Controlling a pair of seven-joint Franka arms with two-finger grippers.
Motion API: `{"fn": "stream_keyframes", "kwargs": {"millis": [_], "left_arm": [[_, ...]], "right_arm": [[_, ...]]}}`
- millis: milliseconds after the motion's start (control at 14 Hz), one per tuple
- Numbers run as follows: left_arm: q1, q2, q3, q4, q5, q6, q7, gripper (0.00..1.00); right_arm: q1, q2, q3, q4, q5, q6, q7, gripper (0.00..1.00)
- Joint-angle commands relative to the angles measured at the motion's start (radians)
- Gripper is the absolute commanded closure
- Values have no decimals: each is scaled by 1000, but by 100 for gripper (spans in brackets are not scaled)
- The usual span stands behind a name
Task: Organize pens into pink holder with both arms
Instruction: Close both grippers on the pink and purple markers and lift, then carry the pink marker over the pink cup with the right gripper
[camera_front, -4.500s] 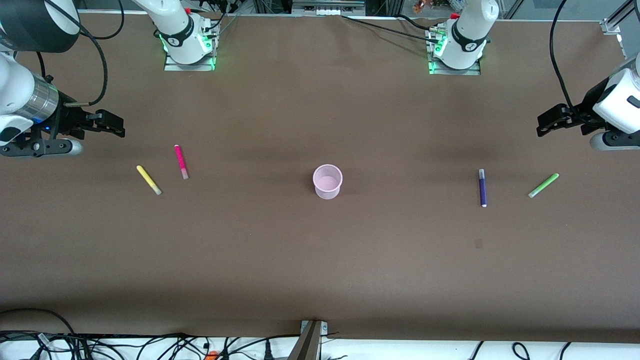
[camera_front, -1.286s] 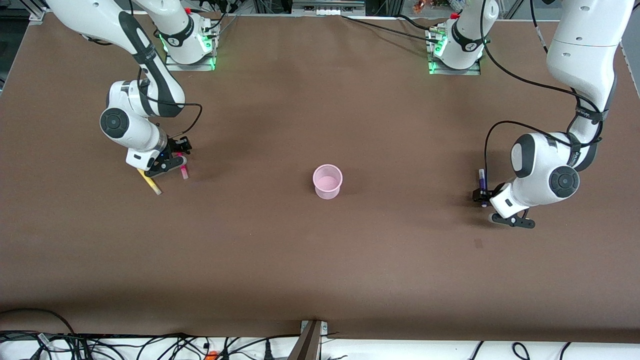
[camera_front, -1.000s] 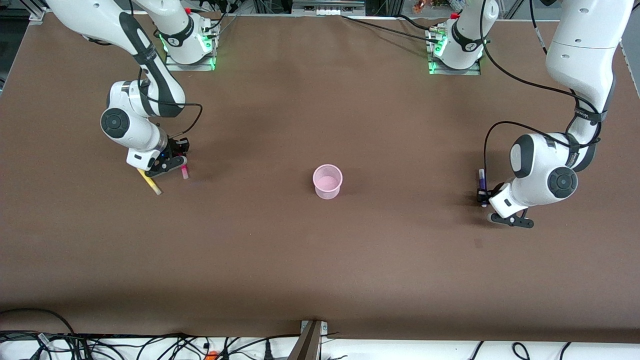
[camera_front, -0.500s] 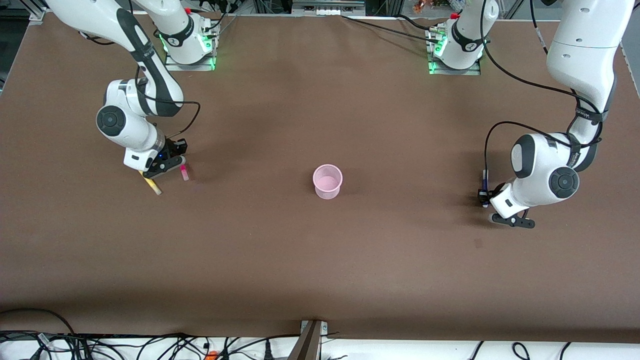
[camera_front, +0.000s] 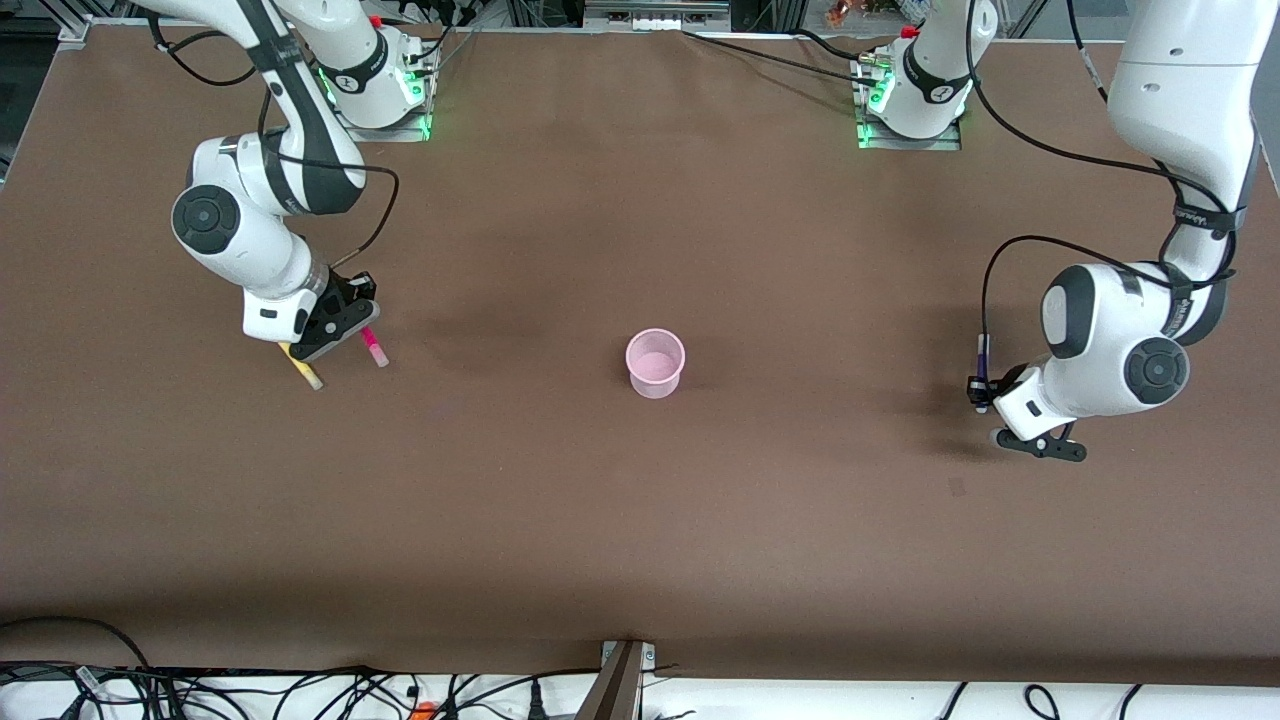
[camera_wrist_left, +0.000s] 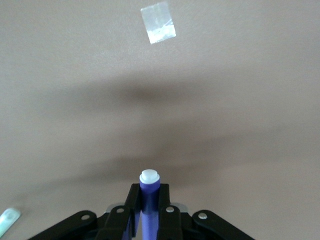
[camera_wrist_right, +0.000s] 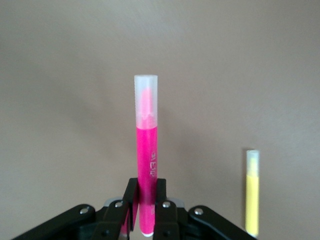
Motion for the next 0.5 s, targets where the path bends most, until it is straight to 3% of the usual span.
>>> {"fn": "stream_keyframes", "kwargs": {"millis": [0,429], "left_arm": [[1,-18,-5,77,-29,-128,32,100],[12,-18,-4,235,-123,-315,150,100]], "right_arm": [[81,37,2,224,-96,-218,58,100],[302,118,0,436,-159,-263,121,100]]}}
